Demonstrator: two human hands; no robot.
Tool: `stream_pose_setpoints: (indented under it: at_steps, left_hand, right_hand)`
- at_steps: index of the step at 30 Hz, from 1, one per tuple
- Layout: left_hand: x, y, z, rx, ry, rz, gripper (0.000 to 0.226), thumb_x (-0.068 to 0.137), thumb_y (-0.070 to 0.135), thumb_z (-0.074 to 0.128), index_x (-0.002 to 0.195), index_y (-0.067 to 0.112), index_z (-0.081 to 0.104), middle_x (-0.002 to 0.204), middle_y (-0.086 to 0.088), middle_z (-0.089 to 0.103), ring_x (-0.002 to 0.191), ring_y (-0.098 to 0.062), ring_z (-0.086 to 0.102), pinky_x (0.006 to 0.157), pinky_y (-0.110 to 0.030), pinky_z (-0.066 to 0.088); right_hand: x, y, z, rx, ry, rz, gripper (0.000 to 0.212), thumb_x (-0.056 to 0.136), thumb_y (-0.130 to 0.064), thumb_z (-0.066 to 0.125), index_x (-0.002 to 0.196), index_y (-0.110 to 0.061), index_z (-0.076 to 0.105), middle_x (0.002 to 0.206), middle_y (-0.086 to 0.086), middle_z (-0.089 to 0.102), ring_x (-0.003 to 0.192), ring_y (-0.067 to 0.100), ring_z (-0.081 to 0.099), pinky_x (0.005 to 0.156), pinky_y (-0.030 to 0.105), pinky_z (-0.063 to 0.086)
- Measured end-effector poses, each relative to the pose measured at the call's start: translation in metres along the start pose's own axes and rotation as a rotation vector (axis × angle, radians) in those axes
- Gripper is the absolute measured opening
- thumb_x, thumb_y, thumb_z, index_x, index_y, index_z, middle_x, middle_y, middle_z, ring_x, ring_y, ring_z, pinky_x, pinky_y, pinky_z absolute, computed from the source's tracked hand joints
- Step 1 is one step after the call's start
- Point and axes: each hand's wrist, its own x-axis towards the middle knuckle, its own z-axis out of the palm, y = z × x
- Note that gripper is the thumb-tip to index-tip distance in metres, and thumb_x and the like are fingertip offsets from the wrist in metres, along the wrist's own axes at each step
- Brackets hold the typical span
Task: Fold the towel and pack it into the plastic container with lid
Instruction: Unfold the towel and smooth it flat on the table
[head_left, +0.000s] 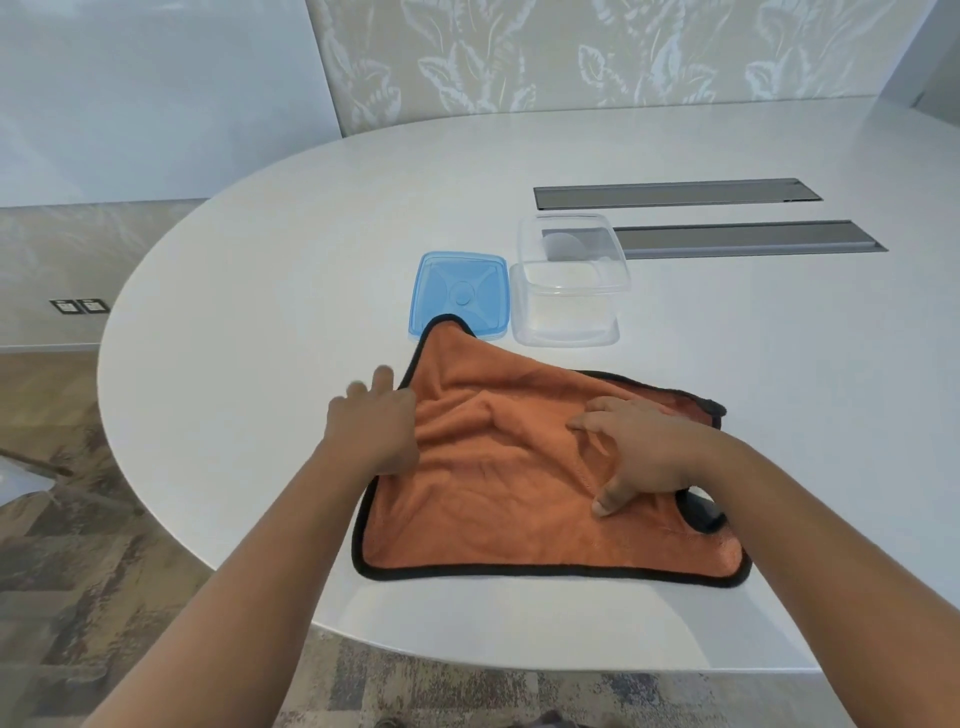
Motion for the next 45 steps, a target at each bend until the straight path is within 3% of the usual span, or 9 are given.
stream_pose_setpoints:
  at_steps: [4, 6, 10, 14, 25, 32, 35, 39, 45]
  left_hand:
    - [-0.012, 0.035, 0.002, -0.233, 0.419, 0.17, 0.024, 0.089, 0.041, 0.062, 0.105, 0.023, 0.065, 0.118, 0.002, 0.053, 0.108, -0.025, 0.052, 0.085, -0.036, 0.045]
    - [-0.018, 0.058, 0.011, -0.425, 0.442, 0.343, 0.019, 0.092, 0.042, 0.063, 0.097, 0.024, 0.067, 0.107, 0.006, 0.059, 0.102, -0.019, 0.056, 0.086, -0.034, 0.048]
    - [-0.02, 0.082, 0.046, -0.417, 0.369, 0.552, 0.043, 0.094, 0.06, 0.052, 0.123, 0.031, 0.063, 0.127, 0.008, 0.061, 0.119, -0.015, 0.054, 0.102, -0.04, 0.044]
    - [-0.023, 0.086, 0.065, -0.283, 0.176, 0.49, 0.084, 0.087, 0.087, 0.022, 0.16, 0.043, 0.016, 0.171, 0.007, 0.012, 0.158, -0.025, 0.004, 0.123, -0.056, 0.007]
    - [-0.033, 0.092, 0.048, -0.164, -0.185, 0.477, 0.12, 0.069, 0.098, 0.038, 0.148, 0.047, -0.036, 0.165, 0.005, -0.035, 0.149, -0.038, -0.033, 0.115, -0.072, -0.013]
    - [-0.047, 0.095, 0.028, -0.087, -0.294, 0.457, 0.152, 0.051, 0.089, 0.072, 0.151, 0.043, -0.034, 0.169, 0.001, -0.022, 0.154, -0.042, -0.017, 0.117, -0.074, -0.001]
    - [-0.048, 0.098, 0.018, -0.032, -0.217, 0.471, 0.142, 0.05, 0.092, 0.069, 0.157, 0.042, -0.01, 0.167, -0.001, 0.006, 0.151, -0.041, 0.009, 0.115, -0.069, 0.014]
    - [-0.033, 0.102, 0.009, -0.19, 0.15, 0.438, 0.081, 0.077, 0.091, 0.043, 0.138, 0.036, 0.047, 0.148, -0.002, 0.04, 0.135, -0.032, 0.038, 0.105, -0.053, 0.033]
    - [0.014, 0.081, 0.041, -0.439, 0.276, 0.321, 0.079, 0.096, 0.075, 0.025, 0.162, 0.038, 0.003, 0.172, 0.006, -0.005, 0.158, -0.023, -0.005, 0.125, -0.056, 0.006]
  right_hand:
    - [-0.009, -0.01, 0.002, -0.012, 0.142, -0.1, 0.084, 0.069, -0.056, 0.083, 0.142, -0.043, 0.044, 0.15, -0.013, 0.036, 0.14, 0.018, 0.035, 0.112, 0.045, 0.037]
    - [-0.012, -0.019, 0.002, -0.016, 0.249, -0.154, 0.065, 0.077, -0.049, 0.079, 0.136, -0.039, 0.052, 0.13, -0.014, 0.048, 0.123, 0.014, 0.047, 0.099, 0.035, 0.044]
    - [-0.014, -0.024, 0.01, -0.034, 0.184, -0.121, 0.061, 0.076, -0.049, 0.075, 0.132, -0.04, 0.051, 0.12, -0.011, 0.051, 0.117, 0.017, 0.052, 0.095, 0.042, 0.049]
    - [-0.018, -0.011, 0.016, -0.052, 0.121, -0.025, 0.09, 0.075, -0.058, 0.076, 0.152, -0.038, 0.034, 0.158, -0.005, 0.034, 0.14, 0.027, 0.035, 0.11, 0.049, 0.04]
    - [-0.02, 0.002, 0.006, -0.085, -0.03, 0.048, 0.129, 0.062, -0.067, 0.084, 0.161, -0.04, 0.006, 0.171, -0.01, -0.004, 0.158, 0.022, 0.003, 0.121, 0.051, 0.026]
    - [-0.016, -0.001, -0.001, -0.051, 0.083, 0.052, 0.069, 0.076, -0.086, 0.053, 0.126, -0.038, 0.054, 0.135, -0.011, 0.05, 0.119, 0.017, 0.053, 0.097, 0.044, 0.049]
    - [-0.011, -0.007, 0.006, -0.065, 0.159, 0.082, 0.062, 0.087, -0.08, 0.041, 0.128, -0.034, 0.052, 0.137, -0.004, 0.05, 0.122, 0.024, 0.052, 0.096, 0.045, 0.048]
    - [-0.002, -0.012, 0.016, -0.004, 0.184, 0.142, 0.048, 0.093, -0.072, 0.036, 0.11, -0.029, 0.05, 0.134, 0.0, 0.047, 0.125, 0.031, 0.045, 0.099, 0.051, 0.045]
    - [0.007, 0.002, 0.021, 0.11, 0.381, 0.134, 0.033, 0.103, -0.054, 0.029, 0.105, -0.031, 0.052, 0.121, -0.002, 0.054, 0.123, 0.031, 0.05, 0.096, 0.051, 0.047]
